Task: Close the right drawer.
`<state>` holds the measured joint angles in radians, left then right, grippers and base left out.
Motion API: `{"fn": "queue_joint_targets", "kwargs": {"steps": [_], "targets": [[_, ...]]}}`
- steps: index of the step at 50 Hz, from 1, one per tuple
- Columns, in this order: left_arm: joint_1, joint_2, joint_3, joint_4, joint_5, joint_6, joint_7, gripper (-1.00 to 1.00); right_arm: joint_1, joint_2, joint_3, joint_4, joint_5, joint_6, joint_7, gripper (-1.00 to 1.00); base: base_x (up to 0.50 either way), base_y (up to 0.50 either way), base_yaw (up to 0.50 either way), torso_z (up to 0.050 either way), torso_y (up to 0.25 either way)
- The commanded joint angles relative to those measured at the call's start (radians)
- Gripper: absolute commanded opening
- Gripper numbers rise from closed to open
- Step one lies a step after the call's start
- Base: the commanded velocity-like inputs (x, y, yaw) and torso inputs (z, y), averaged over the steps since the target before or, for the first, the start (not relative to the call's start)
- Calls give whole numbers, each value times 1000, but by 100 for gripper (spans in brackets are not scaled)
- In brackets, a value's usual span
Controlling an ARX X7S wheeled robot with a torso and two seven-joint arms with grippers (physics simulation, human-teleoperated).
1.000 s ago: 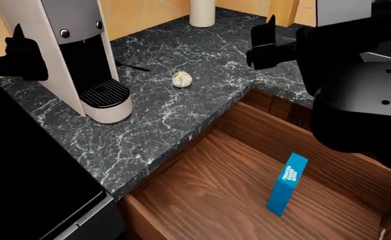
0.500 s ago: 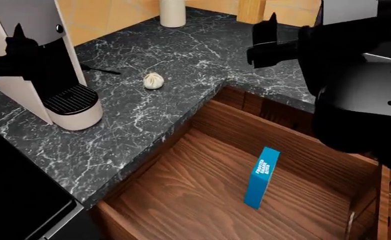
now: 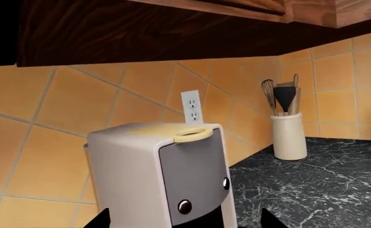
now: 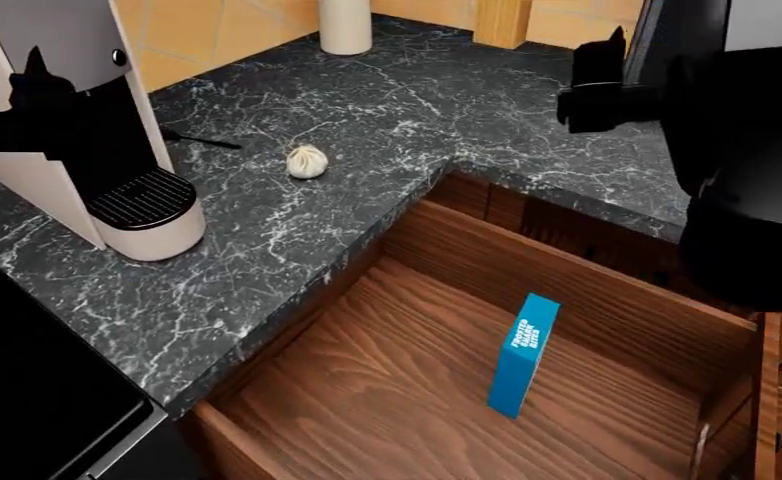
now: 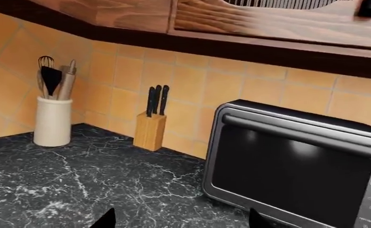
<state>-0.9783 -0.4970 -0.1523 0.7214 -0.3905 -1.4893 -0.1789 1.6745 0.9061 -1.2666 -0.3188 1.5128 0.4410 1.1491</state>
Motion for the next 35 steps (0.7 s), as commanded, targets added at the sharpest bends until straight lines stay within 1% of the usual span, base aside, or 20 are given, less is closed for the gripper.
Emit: {"fn": "queue_joint_targets", "kwargs": {"steps": [1, 6, 8, 13, 18, 28, 35], "targets": [[0, 18, -24, -1, 4, 7, 26, 100, -47, 92, 22, -29, -5, -10, 7, 100, 0, 0, 0, 0, 0], [1, 18, -23, 0, 0, 10, 24, 100, -78, 166, 22, -56, 14, -21, 25, 100, 0, 0, 0, 0, 0], [-1, 17, -23, -2, -1, 8, 23, 100, -101, 212, 24, -77, 16, -44, 34, 100, 0, 0, 0, 0, 0], [5, 17, -25, 0, -3, 12, 21, 100, -144, 272, 20, -105, 17, -81, 47, 100, 0, 0, 0, 0, 0], [0, 16, -26, -1, -7, 7, 19, 100, -212, 359, 10, -129, 20, -153, 63, 100, 0, 0, 0, 0, 0], [-1, 16, -23, 0, -15, 7, 14, 100, -347, 456, -39, -104, 12, -293, 41, 100, 0, 0, 0, 0, 0], [0, 16, -20, -3, -19, 8, 10, 100, -452, 519, -91, -71, 21, -419, -20, 100, 0, 0, 0, 0, 0]]}}
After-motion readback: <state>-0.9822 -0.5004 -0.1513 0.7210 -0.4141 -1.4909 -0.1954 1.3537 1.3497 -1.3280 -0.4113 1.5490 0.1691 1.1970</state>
